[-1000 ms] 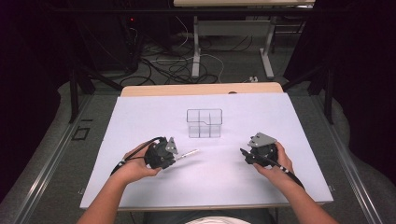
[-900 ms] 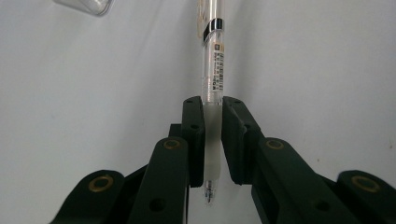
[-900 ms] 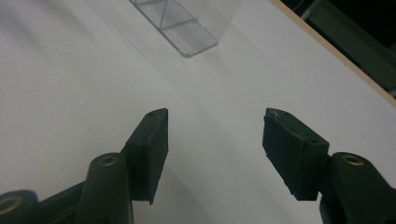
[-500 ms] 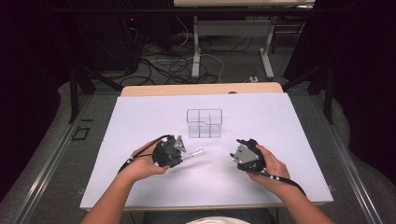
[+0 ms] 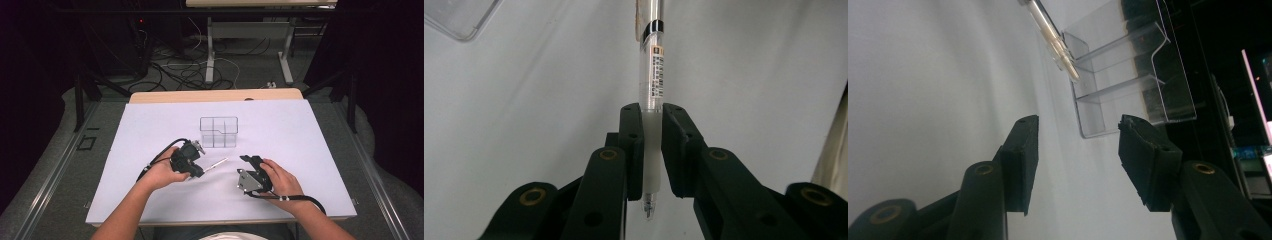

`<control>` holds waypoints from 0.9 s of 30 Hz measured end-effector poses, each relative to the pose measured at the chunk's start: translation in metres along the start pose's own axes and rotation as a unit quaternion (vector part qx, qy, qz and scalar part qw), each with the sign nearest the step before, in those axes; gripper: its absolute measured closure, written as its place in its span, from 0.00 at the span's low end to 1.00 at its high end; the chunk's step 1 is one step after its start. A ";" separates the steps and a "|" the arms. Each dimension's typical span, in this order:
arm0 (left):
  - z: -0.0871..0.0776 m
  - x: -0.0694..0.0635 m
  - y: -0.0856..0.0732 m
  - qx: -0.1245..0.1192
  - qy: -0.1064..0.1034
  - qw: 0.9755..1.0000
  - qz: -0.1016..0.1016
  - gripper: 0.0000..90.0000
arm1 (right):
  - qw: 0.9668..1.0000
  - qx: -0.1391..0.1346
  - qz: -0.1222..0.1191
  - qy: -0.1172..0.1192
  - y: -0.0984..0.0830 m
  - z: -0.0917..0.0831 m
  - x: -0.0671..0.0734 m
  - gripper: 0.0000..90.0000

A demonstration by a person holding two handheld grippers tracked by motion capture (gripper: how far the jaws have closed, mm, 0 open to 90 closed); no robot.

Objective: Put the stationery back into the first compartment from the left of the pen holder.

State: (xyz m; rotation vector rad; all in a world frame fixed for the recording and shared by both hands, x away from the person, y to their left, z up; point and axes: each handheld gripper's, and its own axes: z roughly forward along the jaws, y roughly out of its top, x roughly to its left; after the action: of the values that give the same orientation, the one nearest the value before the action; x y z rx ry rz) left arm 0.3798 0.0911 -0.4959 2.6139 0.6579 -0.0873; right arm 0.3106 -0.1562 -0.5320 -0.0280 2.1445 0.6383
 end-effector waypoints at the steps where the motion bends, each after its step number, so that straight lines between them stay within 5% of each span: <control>1: 0.000 0.002 0.001 0.005 -0.010 1.000 -0.011 0.89 | 1.000 0.000 -0.003 -0.004 0.001 0.000 0.002 0.57; 3: 0.001 0.005 0.002 0.001 -0.023 1.000 -0.022 0.89 | 0.998 -0.007 -0.054 -0.011 0.005 0.002 0.009 0.59; 9: 0.005 0.006 0.007 0.001 -0.046 0.998 -0.043 0.89 | 0.994 -0.003 -0.106 -0.006 0.014 0.004 0.016 0.62; 10: 0.005 0.006 0.008 0.004 -0.049 0.998 -0.040 0.89 | 0.992 -0.022 -0.126 -0.018 0.017 0.008 0.019 0.63; 12: 0.006 0.005 0.010 0.000 -0.049 0.998 -0.046 0.89 | 0.990 -0.019 -0.139 -0.017 0.018 0.009 0.021 0.64; 16: 0.007 0.003 0.013 0.002 -0.054 0.997 -0.049 0.89 | 0.981 -0.014 -0.191 -0.019 0.022 0.015 0.026 0.70; 23: 0.011 0.000 0.020 0.016 -0.054 0.998 -0.039 0.89 | 0.974 -0.001 -0.227 -0.014 0.030 0.019 0.024 0.74; 27: 0.014 -0.003 0.024 0.022 -0.051 0.998 -0.032 0.89 | 0.973 -0.001 -0.233 -0.006 0.033 0.024 0.025 0.78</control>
State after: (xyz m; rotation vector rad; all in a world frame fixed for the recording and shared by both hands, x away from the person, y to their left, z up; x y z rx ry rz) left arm 0.3891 0.0654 -0.4982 2.6113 0.7124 -0.2557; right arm 0.3053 -0.1112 -0.5481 -0.5111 2.0238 0.3610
